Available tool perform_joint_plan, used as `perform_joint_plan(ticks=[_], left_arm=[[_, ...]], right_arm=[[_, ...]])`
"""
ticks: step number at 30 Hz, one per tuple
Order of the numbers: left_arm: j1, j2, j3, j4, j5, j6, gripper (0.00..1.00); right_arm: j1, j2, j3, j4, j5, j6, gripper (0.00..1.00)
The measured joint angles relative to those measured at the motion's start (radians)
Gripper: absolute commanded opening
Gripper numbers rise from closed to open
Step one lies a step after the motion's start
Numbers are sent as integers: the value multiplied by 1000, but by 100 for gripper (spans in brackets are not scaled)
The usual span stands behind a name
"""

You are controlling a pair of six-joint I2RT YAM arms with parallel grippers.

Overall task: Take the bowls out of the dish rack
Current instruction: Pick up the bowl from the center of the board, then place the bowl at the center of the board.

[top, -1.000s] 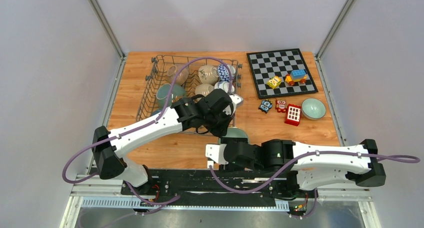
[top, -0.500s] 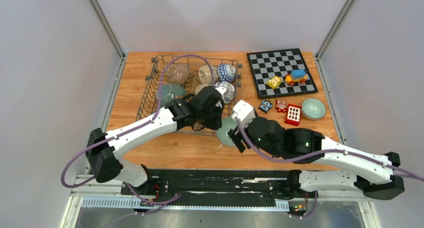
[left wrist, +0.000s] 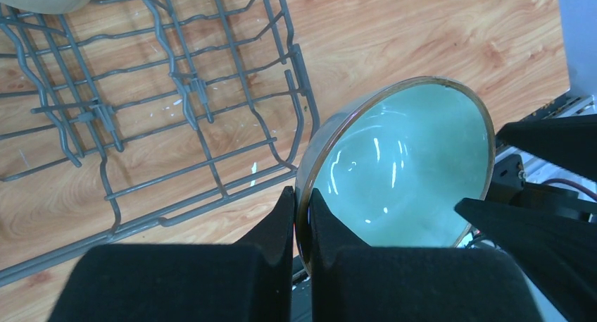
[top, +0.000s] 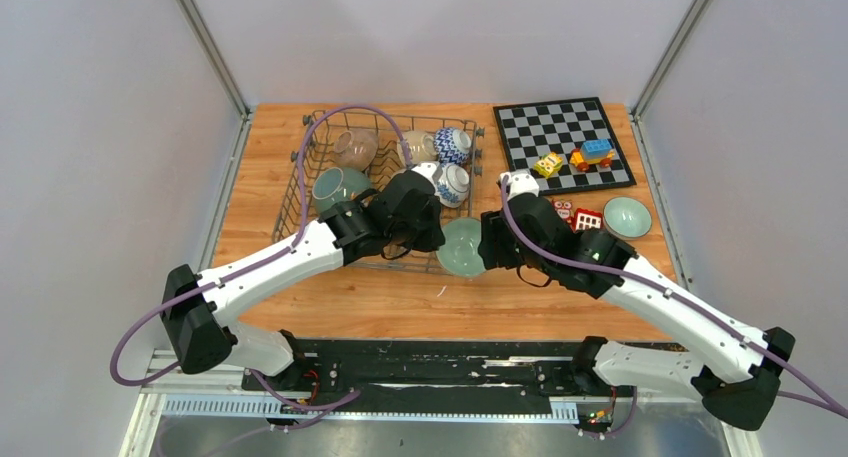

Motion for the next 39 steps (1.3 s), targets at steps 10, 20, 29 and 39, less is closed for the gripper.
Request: perform_joint_plan(ticks=[10, 20, 29, 39], left_arm=[[0, -5, -14, 23, 1, -28, 0], [0, -13, -53, 35, 4, -43, 27], [0, -133, -62, 39, -10, 29, 94], [0, -446, -331, 119, -104, 57, 100]], right_arm=[[-48, 55, -59, 27, -26, 35, 32], [-66, 86, -68, 79, -17, 80, 3], [-138, 32, -89, -5, 22, 59, 4], [-664, -280, -224, -163, 32, 51, 4]])
